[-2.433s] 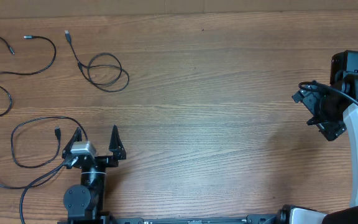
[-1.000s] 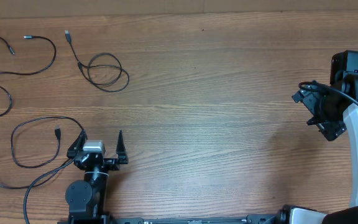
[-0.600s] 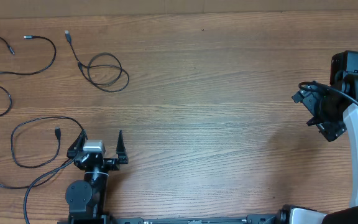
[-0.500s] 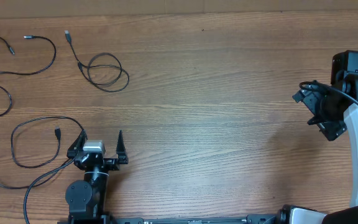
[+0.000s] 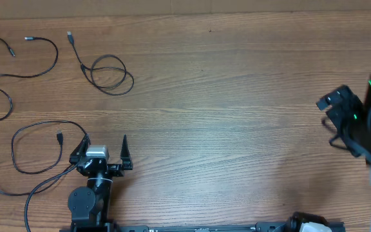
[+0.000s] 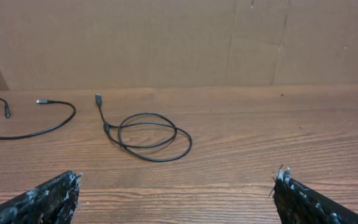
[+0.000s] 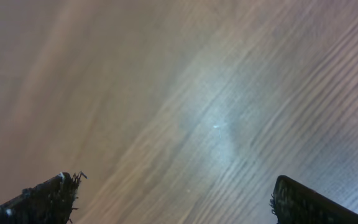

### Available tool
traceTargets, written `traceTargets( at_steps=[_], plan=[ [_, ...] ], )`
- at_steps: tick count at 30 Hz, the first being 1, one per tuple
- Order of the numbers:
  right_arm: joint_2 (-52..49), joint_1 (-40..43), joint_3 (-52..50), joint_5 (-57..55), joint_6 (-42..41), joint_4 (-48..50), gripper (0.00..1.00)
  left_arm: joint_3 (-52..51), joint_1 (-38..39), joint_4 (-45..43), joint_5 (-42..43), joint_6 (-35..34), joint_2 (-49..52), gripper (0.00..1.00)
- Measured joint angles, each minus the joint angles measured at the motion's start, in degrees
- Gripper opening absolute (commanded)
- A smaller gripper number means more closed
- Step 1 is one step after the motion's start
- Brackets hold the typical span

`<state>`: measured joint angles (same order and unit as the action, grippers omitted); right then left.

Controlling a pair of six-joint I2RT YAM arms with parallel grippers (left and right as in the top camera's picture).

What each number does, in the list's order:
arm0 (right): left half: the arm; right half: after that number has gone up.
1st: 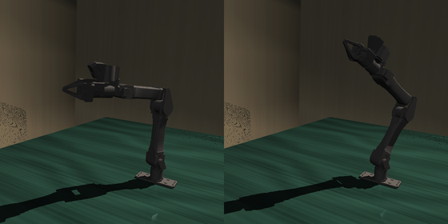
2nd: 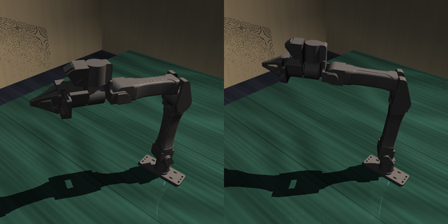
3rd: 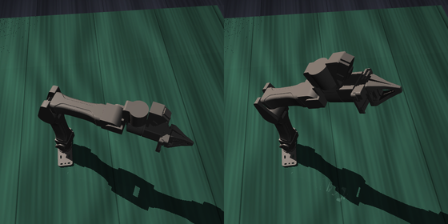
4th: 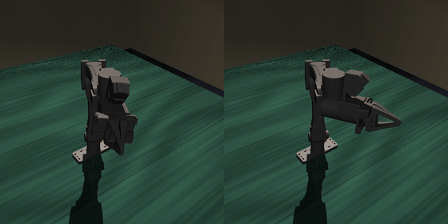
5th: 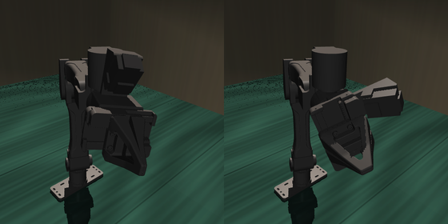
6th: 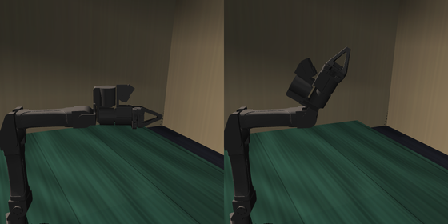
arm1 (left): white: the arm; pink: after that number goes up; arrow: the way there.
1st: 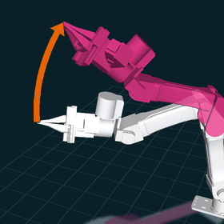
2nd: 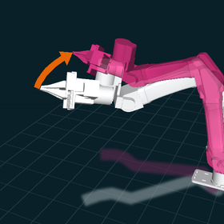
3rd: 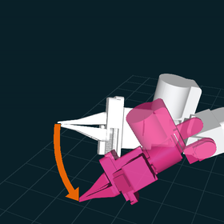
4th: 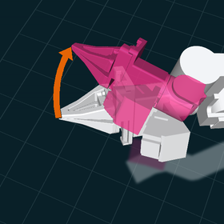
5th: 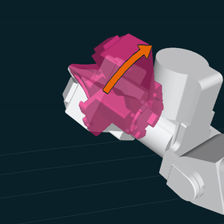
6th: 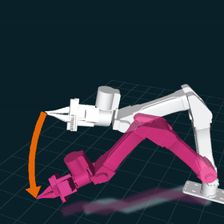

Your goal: Untangle cables

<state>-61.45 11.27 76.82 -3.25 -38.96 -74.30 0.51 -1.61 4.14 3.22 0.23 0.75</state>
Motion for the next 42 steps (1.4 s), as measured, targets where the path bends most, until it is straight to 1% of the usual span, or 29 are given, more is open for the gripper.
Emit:
traceTargets(
  at_steps=[3,4,5,7,8,11,12,14,17,23,28,31,35,39,41,42],
  plan=[
    [7.9,0.0,-0.3,0.0,0.0,0.0,1.00,0.0,0.0,0.0,0.0,0.0,0.0,1.00],
    [12.0,0.0,-0.3,0.0,0.0,0.1,1.00,0.0,0.0,0.0,0.0,0.0,0.0,1.00],
    [12.8,0.0,-0.3,0.0,0.0,0.1,1.00,0.0,0.0,0.0,0.0,0.0,0.0,1.00],
    [17.9,0.0,-0.3,0.0,0.0,0.2,1.00,0.0,0.0,0.0,0.0,0.0,0.0,1.00],
    [22.1,0.0,-0.3,0.0,0.0,0.1,1.00,0.0,0.0,0.0,0.0,0.0,0.0,1.00],
    [28.0,0.0,-0.5,0.0,0.0,0.1,1.00,0.0,0.0,0.0,0.0,0.0,0.0,1.00],
    [32.0,0.0,-0.5,0.0,0.0,0.0,1.00,0.0,0.0,0.0,0.0,0.0,0.0,1.00],
    [36.0,0.0,-0.4,0.0,0.0,-1.7,1.00,0.0,0.0,0.0,0.0,0.0,0.0,1.00],
    [43.1,-0.2,-0.4,0.0,0.0,-6.6,1.00,0.0,0.0,0.0,0.0,0.0,0.0,1.00],
    [51.3,-3.7,-0.4,-0.5,0.0,-7.7,1.00,0.0,0.0,0.0,0.0,0.0,0.0,1.00],
    [54.4,-8.3,-1.1,-2.9,1.7,-7.3,1.00,0.0,0.0,0.0,0.0,0.0,0.0,1.00],
    [57.1,-10.2,-4.2,-3.8,3.1,-2.2,1.00,0.0,0.0,0.0,0.0,0.0,0.0,0.99],
    [60.5,-10.3,-11.3,-4.7,4.3,6.8,1.00,0.0,0.0,0.0,0.0,0.0,0.0,0.99],
    [60.9,-10.3,-20.2,-4.7,5.2,18.7,1.00,0.0,0.0,0.0,0.0,0.0,0.0,1.00],
    [60.9,-10.3,-25.8,-4.5,5.5,26.1,1.00,0.0,0.0,0.0,0.0,0.0,0.0,1.00],
    [60.9,-10.3,-29.4,-4.2,5.7,31.5,1.00,0.0,0.0,0.0,0.0,0.0,0.0,1.00]
  ],
)
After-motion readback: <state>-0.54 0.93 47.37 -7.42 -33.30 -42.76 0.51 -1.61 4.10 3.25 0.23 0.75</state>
